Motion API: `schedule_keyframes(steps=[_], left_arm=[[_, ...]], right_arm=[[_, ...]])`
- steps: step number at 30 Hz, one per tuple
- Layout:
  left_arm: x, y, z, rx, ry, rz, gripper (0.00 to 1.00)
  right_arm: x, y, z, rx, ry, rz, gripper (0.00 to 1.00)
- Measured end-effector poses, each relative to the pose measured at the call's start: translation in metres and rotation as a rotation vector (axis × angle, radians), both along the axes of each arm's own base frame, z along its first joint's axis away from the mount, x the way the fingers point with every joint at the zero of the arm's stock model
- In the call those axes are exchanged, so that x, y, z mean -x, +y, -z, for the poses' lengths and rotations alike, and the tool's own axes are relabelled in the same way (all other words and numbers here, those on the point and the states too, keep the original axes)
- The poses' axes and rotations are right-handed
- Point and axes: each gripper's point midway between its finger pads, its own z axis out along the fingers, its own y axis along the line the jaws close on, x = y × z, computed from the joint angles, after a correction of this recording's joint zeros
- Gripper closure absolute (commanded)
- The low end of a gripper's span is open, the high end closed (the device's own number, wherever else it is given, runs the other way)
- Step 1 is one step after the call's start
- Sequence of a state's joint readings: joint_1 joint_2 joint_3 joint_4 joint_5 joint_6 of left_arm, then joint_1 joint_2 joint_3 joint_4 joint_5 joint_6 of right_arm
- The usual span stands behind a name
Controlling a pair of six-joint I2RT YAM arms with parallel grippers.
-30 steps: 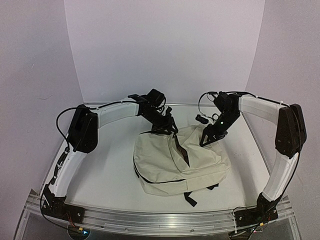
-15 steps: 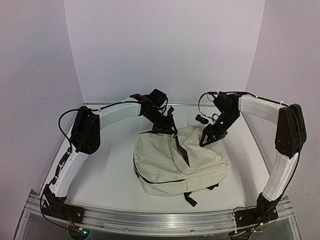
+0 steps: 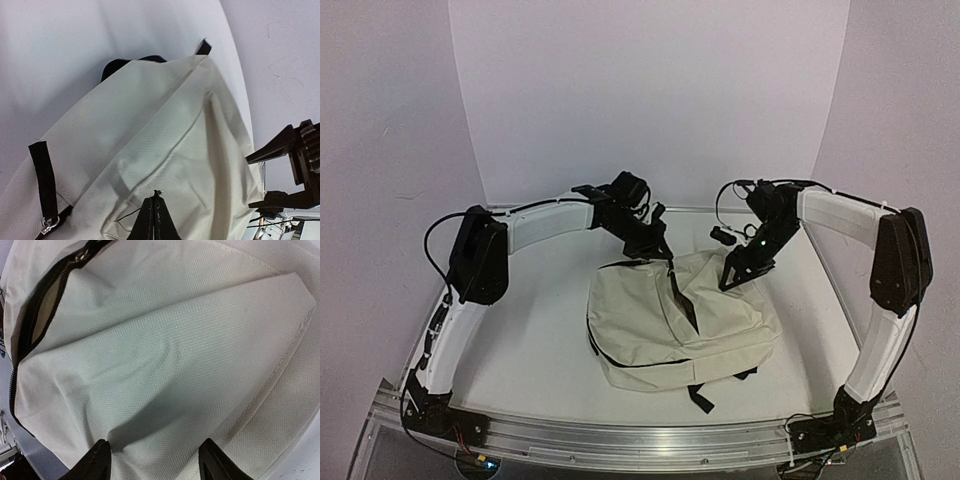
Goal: Pack the student bag
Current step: Zip the student bag at the center of the board.
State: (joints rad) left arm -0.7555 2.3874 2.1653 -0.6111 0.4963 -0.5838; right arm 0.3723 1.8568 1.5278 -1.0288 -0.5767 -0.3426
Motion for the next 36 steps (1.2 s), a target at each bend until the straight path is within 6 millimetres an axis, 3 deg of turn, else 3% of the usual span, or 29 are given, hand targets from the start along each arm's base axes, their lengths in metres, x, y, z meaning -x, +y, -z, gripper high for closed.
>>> schedule_keyframes(steps=[7,10,13,15,19,24,36], left_arm=[[0.007,0.001,-0.054,0.094,-0.083,0.025,1.00],[0.015,0.003,-0.060,0.111,-0.087,0.044,1.00],[0.026,0.005,-0.054,0.113,-0.079,0.065,1.00],[0.033,0.007,-0.050,0.112,-0.076,0.078,1.00],[0.049,0.006,-0.044,0.107,-0.070,0.113,1.00],[0.071,-0.004,-0.040,0.099,-0.081,0.161,1.00],[0.076,-0.003,-0.042,0.097,-0.100,0.159,1.00]], right_arm=[[-0.030,0.016,-0.049,-0.063,-0.109,-0.016,0.39],[-0.053,0.028,-0.071,-0.108,-0.166,-0.012,0.39],[-0.072,0.038,-0.076,-0.135,-0.189,-0.008,0.39],[-0.082,0.044,-0.072,-0.145,-0.183,-0.003,0.39],[-0.096,0.053,-0.044,-0.143,-0.131,0.008,0.37],[-0.095,0.068,-0.012,-0.127,-0.073,-0.007,0.25],[-0.110,0.103,0.007,-0.157,-0.179,-0.145,0.12]])
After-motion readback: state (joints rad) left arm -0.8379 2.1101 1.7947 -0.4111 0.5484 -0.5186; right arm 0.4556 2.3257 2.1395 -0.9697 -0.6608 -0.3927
